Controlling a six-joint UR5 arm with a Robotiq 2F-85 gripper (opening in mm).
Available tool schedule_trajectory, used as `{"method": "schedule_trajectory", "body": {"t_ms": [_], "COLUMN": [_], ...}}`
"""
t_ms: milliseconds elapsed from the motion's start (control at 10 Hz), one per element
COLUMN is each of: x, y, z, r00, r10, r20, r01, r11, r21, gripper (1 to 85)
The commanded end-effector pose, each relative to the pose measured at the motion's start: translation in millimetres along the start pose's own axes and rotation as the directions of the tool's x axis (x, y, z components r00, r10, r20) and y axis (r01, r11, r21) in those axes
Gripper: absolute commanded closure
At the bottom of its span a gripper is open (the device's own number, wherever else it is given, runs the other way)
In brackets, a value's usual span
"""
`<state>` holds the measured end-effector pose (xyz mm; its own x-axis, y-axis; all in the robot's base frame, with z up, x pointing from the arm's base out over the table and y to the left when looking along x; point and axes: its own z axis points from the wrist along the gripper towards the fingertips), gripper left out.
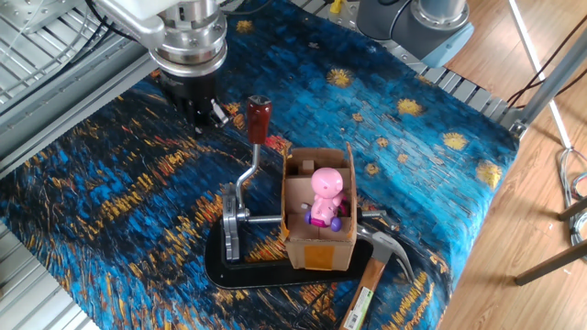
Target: Push down the lever
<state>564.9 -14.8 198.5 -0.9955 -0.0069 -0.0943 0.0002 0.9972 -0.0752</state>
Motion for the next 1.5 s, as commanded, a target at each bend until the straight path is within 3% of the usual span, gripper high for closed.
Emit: {"method": "schedule_trajectory", "body": {"t_ms": [0, 200, 500, 600, 800, 900, 1000, 1100, 1200, 1300, 1400], "x": [15.9, 24.4, 35.8, 46.2, 44.4, 49.1, 62.0, 74.5, 95.9, 89.8, 89.2], "y": [-10.9, -1.6, -9.8, -11.1, 11.9, 12.1, -18.8, -32.9, -8.1, 1.6, -1.1], "z": [-9.2, -18.2, -15.3, -13.4, -18.8, -18.6, -11.3, -9.8, -15.9, -17.3, -16.6], "r00": [0.998, 0.995, 0.973, 0.96, 0.932, 0.945, 0.965, 0.966, 0.967, 0.969, 0.953], "r10": [-0.064, -0.101, -0.217, -0.265, -0.328, -0.301, -0.259, -0.258, -0.24, -0.239, -0.301], "r20": [-0.017, 0.019, 0.083, 0.096, 0.154, 0.129, 0.034, -0.027, -0.088, -0.056, -0.04], "r01": [0.063, 0.103, 0.227, 0.278, 0.358, 0.325, 0.261, 0.253, 0.215, 0.217, 0.281], "r11": [0.998, 0.988, 0.964, 0.946, 0.902, 0.911, 0.952, 0.96, 0.949, 0.94, 0.925], "r21": [-0.013, -0.111, -0.141, -0.168, -0.243, -0.255, -0.16, -0.12, -0.231, -0.262, -0.255], "gripper": [84.0, 84.0, 84.0, 84.0, 84.0, 84.0, 84.0, 84.0, 84.0, 84.0, 84.0]}}
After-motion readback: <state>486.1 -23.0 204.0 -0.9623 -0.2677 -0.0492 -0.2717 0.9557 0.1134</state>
